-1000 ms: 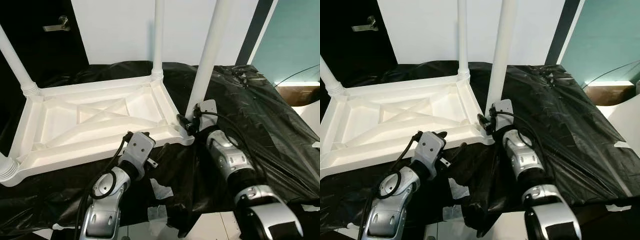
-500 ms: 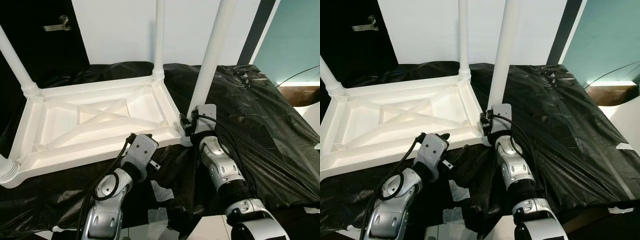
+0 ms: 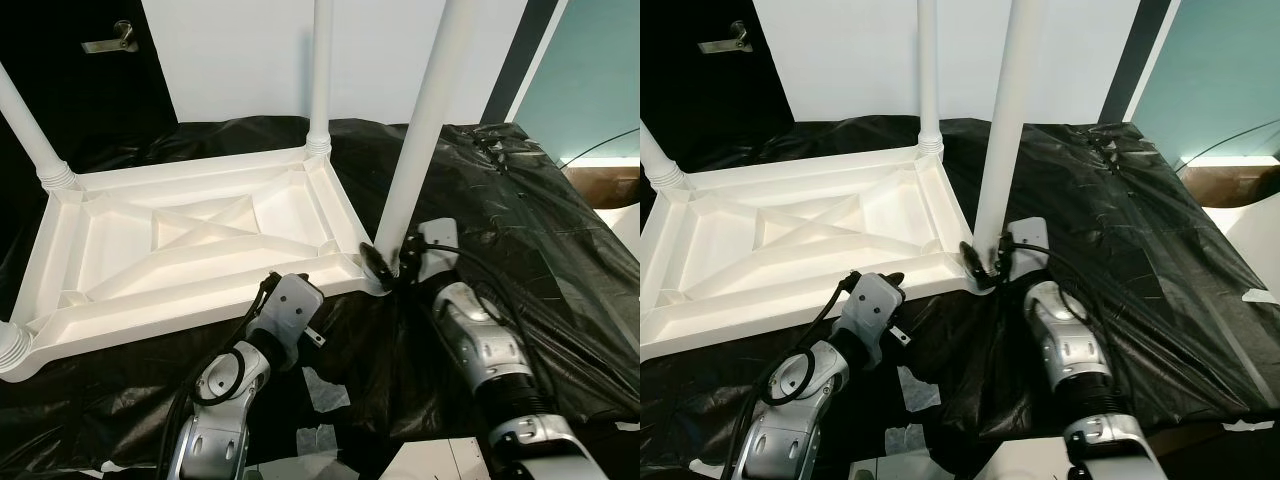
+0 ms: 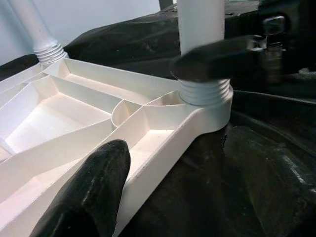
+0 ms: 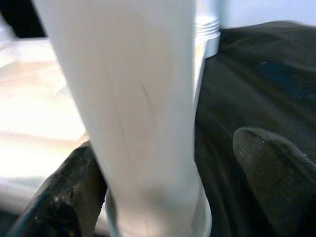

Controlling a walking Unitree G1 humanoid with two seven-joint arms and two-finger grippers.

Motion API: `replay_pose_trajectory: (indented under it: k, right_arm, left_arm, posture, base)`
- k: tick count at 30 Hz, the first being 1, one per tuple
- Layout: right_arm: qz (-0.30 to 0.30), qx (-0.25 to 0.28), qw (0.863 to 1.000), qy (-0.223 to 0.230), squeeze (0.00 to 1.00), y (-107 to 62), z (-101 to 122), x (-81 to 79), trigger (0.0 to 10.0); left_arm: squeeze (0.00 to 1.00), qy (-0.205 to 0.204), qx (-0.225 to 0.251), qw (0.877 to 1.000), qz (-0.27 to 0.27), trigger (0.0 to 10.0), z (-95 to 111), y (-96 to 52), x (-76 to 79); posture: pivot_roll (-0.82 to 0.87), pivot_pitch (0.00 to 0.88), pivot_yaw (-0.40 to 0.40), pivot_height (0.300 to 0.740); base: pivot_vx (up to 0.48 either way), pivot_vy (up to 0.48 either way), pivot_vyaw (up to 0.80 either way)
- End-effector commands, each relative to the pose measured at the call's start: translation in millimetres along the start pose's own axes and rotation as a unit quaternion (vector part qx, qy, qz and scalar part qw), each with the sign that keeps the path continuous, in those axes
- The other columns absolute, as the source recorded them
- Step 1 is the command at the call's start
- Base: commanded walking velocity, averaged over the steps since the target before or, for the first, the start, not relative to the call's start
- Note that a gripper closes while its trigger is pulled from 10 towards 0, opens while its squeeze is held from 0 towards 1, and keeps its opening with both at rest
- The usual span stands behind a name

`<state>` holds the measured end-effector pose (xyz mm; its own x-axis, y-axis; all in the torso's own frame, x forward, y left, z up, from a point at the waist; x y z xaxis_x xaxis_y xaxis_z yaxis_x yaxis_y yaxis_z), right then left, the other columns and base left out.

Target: Building children table

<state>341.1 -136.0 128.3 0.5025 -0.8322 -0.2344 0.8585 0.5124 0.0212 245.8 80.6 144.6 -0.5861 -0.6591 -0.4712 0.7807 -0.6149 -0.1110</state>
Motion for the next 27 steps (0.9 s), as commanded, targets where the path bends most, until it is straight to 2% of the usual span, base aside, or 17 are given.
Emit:
replay_pose_trajectory:
  k: [1, 4, 11, 17, 24, 25, 27]
  right_arm:
    - [0.029, -0.012, 0.999, 0.006, 0.0, -0.7, -2, 2.6, 10.0]
    - [0.081, -0.037, 0.996, -0.003, 0.0, 2.2, 1, 6.1, 10.0]
    - [0.135, -0.062, 0.988, -0.033, 0.0, 12.9, 7, 3.4, 10.0]
    - [0.161, -0.075, 0.983, -0.05, 0.0, 18.8, 5, -1.2, 10.0]
    - [0.172, -0.06, 0.98, -0.079, 0.0, 23.7, 11, -1.7, 10.0]
    - [0.181, -0.077, 0.977, -0.082, 0.0, 26.4, 14, 0.4, 10.0]
    - [0.185, -0.084, 0.975, -0.088, 0.0, 27.0, 14, 1.0, 10.0]
  left_arm:
    - [0.0, -0.003, -0.018, 0.999, 0.051, 10.0, -5, -1.3, -3.2]
    - [0.0, -0.002, -0.017, 0.999, 0.044, 10.0, -5, -1.3, -0.7]
    - [0.0, -0.014, -0.017, 0.999, 0.049, 10.0, -8, -0.4, -1.5]
    - [0.0, -0.032, -0.02, 0.997, 0.064, 10.0, -16, 1.1, -0.8]
    - [0.0, -0.021, -0.024, 0.998, 0.062, 10.0, -34, -1.8, 4.8]
    - [0.0, -0.043, -0.009, 0.998, 0.044, 10.0, -32, -3.8, 7.6]
    - [0.0, -0.058, -0.001, 0.998, 0.034, 10.0, -30, -4.4, 8.8]
  posture:
    - [0.14, 0.007, -0.056, 0.74]
    - [0.14, 0.009, -0.057, 0.74]
    - [0.15, 0.004, -0.069, 0.74]
    - [0.17, 0.0, -0.073, 0.74]
    - [0.17, 0.0, -0.069, 0.74]
    - [0.17, 0.0, -0.063, 0.74]
    - [0.17, 0.0, -0.061, 0.74]
  base:
    - [0.0, 0.0, 0.0]
    - [0.0, 0.0, 0.0]
    - [0.0, 0.0, 0.0]
    - [0.0, 0.0, 0.0]
    - [0.0, 0.0, 0.0]
    - [0.0, 0.0, 0.0]
    - [0.0, 0.0, 0.0]
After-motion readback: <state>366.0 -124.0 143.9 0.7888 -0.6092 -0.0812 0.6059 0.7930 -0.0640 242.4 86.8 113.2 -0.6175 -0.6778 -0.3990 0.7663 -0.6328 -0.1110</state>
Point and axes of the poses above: a point about 5 cm out from each wrist's last joint towards the gripper, its own y axis pointing out of the wrist towards the gripper, its own z axis along the axis of the wrist's last joint, x = y × z, the point moved 1 cm from there along y, pointing out of the wrist towards the gripper, and after that the axes turned 13 degrees about y, right-handed, at the moved point
